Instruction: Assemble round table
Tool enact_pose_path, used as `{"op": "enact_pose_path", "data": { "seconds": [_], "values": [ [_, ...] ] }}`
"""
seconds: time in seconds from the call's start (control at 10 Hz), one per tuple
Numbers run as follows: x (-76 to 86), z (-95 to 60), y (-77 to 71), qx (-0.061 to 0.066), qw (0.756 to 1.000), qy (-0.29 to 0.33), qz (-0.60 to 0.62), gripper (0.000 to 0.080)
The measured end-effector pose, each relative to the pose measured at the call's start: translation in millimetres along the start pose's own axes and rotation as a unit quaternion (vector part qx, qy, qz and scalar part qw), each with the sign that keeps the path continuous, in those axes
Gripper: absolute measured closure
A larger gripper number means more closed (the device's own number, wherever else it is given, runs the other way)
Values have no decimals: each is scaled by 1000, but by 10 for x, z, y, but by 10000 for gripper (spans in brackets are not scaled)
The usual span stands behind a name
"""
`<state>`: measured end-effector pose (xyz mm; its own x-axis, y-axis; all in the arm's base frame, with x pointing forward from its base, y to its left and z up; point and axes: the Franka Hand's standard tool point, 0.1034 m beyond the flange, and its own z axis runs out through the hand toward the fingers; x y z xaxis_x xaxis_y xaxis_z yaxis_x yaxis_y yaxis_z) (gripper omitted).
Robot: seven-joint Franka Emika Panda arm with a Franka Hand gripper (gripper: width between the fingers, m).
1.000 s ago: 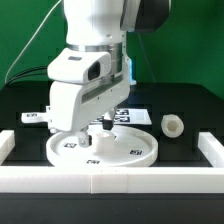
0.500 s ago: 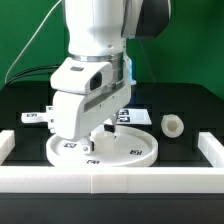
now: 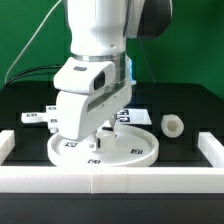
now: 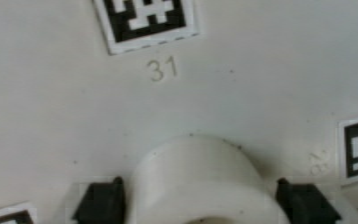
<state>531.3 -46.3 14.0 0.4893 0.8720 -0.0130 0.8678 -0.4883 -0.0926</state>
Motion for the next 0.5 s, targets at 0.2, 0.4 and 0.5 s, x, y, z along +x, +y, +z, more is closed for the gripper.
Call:
{"op": "enact_pose_path", "data": {
  "seconds": [0.2, 0.4, 0.5],
  "values": [
    [0, 0, 0, 0, 1000, 0, 0, 392],
    [188, -7, -57, 1, 1000, 0, -7, 392],
    [291, 5, -88, 2, 1000, 2, -16, 392]
  ]
}}
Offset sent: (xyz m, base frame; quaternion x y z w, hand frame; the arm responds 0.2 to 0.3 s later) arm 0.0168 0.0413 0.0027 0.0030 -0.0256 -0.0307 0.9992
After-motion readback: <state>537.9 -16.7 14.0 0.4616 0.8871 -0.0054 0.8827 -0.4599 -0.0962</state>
